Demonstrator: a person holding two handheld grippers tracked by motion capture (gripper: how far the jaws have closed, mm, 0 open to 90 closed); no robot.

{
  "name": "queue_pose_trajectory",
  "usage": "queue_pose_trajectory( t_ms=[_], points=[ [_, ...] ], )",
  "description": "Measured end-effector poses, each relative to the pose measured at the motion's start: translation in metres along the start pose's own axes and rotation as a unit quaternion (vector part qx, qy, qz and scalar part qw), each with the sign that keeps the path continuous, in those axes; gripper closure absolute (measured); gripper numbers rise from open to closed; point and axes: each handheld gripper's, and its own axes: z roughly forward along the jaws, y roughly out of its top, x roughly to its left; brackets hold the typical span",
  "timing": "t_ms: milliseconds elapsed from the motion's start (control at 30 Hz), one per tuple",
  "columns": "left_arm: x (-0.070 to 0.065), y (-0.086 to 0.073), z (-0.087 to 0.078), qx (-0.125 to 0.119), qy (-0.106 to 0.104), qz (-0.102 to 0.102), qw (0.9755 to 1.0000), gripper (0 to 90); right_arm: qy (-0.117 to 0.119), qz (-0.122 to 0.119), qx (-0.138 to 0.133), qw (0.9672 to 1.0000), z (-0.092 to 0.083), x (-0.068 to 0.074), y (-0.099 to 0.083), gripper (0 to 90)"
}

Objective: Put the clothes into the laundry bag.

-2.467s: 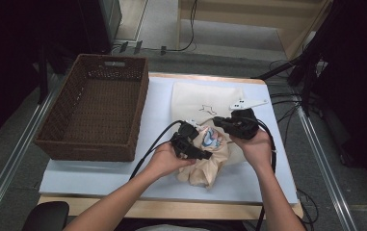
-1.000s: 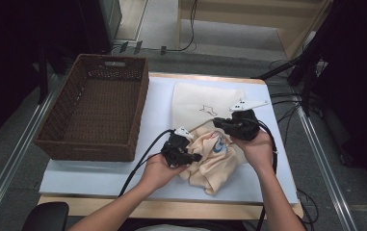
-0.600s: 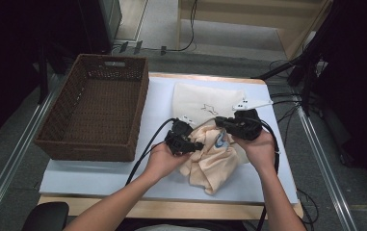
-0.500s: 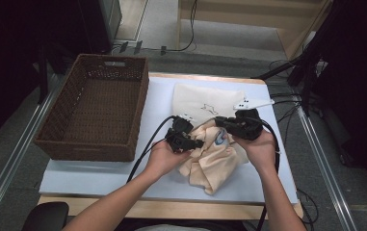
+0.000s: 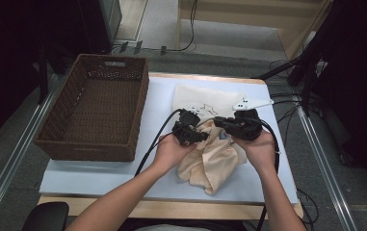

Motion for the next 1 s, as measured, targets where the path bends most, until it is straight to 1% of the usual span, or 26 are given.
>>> queue_pose_trajectory(
  t_ms=[67,100,200,367,467,567,600,667,767,800,867,933,1000],
  points=[
    [0.004,0.004,0.002,-0.006,0.013,-0.004,0.9999,77.8,0.002,0.001,-0.001,1.0,0.0,0.0,0.0,88.7],
    [0.006,0.005,0.004,-0.007,0.016,-0.01,0.9998,77.8,0.003,0.001,-0.002,1.0,0.0,0.0,0.0,88.7],
    [0.008,0.005,0.011,-0.005,0.016,-0.015,0.9997,77.5,0.003,-0.002,0.003,1.0,0.002,0.001,-0.001,88.7],
    [0.013,0.004,0.023,0.0,0.01,-0.02,0.9997,76.3,0.002,0.005,0.009,0.9999,0.006,-0.001,-0.004,88.7],
    [0.014,0.004,0.025,-0.001,0.008,-0.025,0.9997,75.3,0.003,0.003,0.011,0.9999,0.007,-0.002,-0.005,88.7],
    [0.015,0.003,0.022,0.0,-0.001,-0.019,0.9998,73.4,0.004,0.007,0.01,0.9999,0.007,-0.003,-0.006,88.7],
    [0.014,0.002,0.021,-0.001,-0.004,-0.023,0.9997,72.7,0.005,0.006,0.009,0.9999,0.007,-0.004,-0.006,88.7],
    [0.014,0.001,0.017,-0.001,-0.009,-0.022,0.9997,69.5,0.004,0.008,0.009,0.9999,0.006,-0.004,-0.006,88.7],
    [0.011,-0.001,0.009,-0.002,-0.019,-0.018,0.9996,60.4,0.003,0.007,0.008,0.9999,0.006,-0.004,-0.006,88.7],
    [0.009,-0.001,0.007,-0.003,-0.029,-0.016,0.9995,57.2,0.003,0.007,0.007,0.9999,0.006,-0.005,-0.006,88.7],
    [0.006,-0.002,0.001,-0.002,-0.037,-0.01,0.9992,52.5,0.002,0.008,0.006,0.9999,0.005,-0.006,-0.006,88.7],
    [0.002,-0.003,-0.005,-0.004,-0.045,0.002,0.999,47.5,0.001,0.009,0.006,0.9999,0.004,-0.006,-0.006,88.7],
    [-0.002,-0.004,-0.012,-0.007,-0.046,0.011,0.9989,42.0,0.001,0.009,0.006,0.9999,0.004,-0.006,-0.006,88.7]
  ],
)
